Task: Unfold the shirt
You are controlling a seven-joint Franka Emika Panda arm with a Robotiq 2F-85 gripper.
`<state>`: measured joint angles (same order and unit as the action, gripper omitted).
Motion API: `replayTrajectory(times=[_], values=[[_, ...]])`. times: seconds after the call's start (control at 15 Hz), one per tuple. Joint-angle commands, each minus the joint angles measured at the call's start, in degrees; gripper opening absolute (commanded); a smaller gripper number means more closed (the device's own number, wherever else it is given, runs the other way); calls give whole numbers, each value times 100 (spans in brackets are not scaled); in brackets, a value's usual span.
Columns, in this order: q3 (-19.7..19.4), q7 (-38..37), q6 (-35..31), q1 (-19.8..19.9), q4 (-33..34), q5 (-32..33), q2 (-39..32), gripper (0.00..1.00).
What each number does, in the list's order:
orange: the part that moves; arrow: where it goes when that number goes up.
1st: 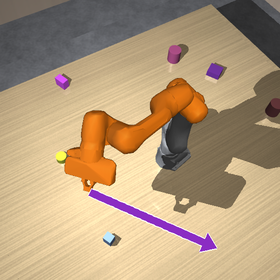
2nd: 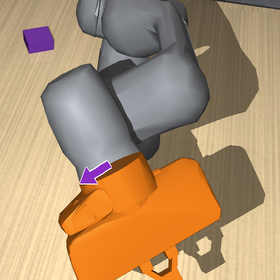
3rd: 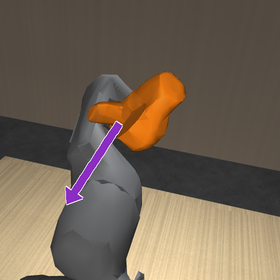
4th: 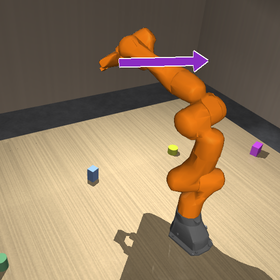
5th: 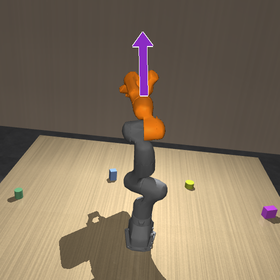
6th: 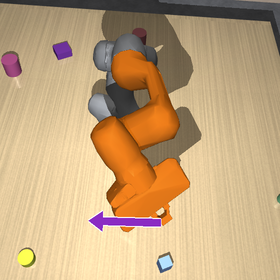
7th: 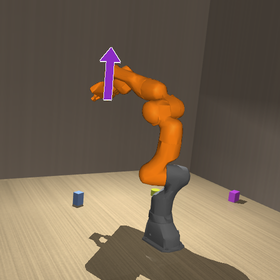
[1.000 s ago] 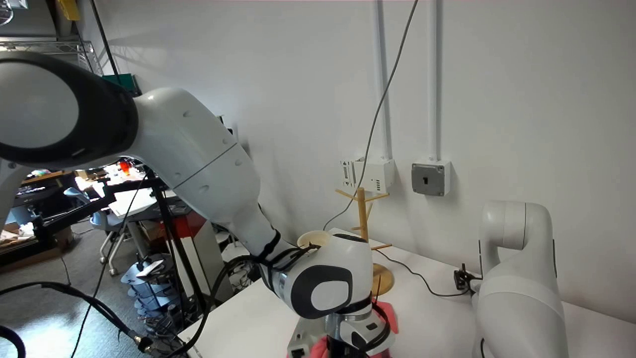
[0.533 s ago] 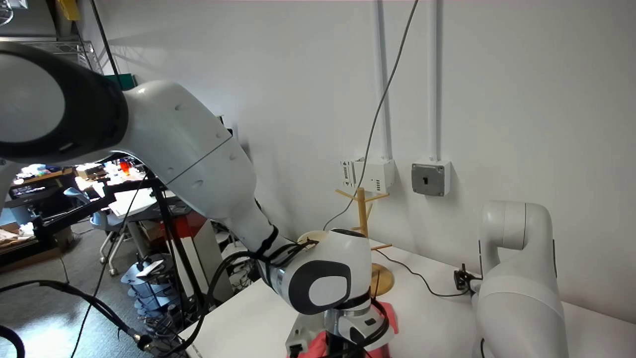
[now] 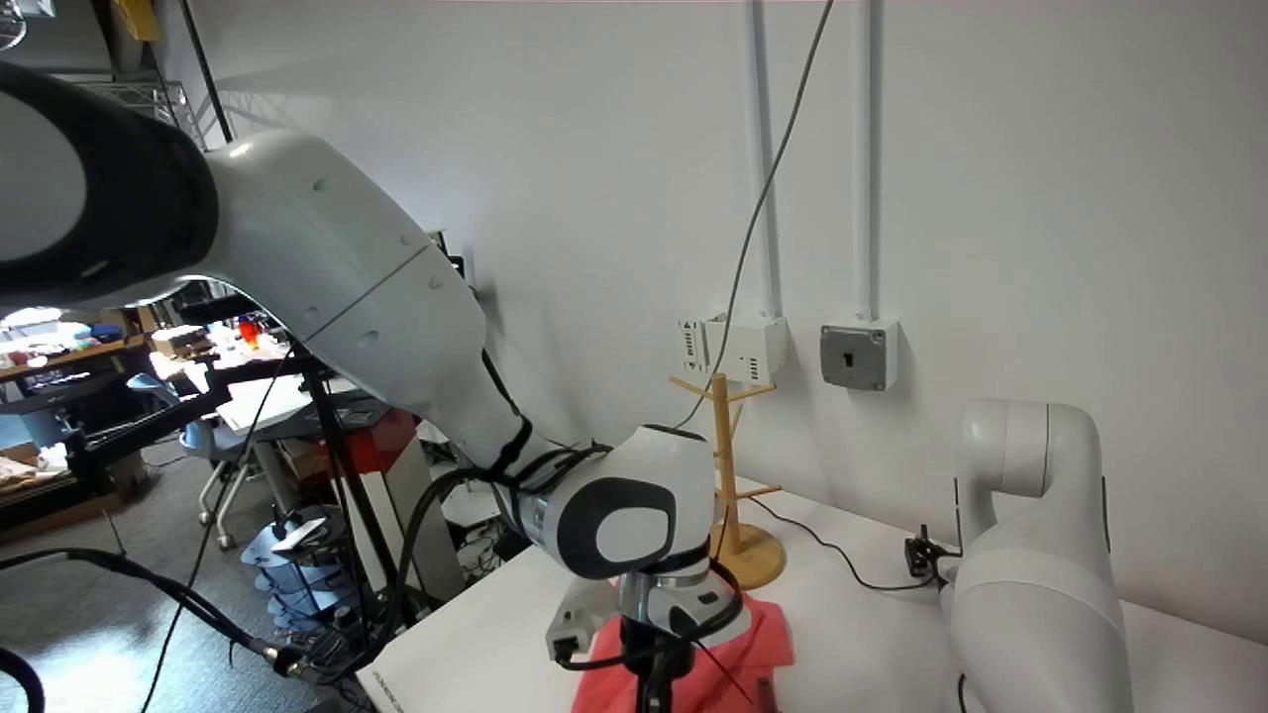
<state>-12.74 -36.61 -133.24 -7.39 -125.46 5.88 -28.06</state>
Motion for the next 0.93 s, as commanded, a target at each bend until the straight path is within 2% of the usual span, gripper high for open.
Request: replayTrajectory(times=[0.0, 0.47, 0.87], values=[[597, 623, 464, 39, -611, -217, 994, 1], [1814, 1628, 995, -210, -1631, -886, 2386, 1], [2496, 2666, 1100, -507, -2285, -1804, 3164, 1]])
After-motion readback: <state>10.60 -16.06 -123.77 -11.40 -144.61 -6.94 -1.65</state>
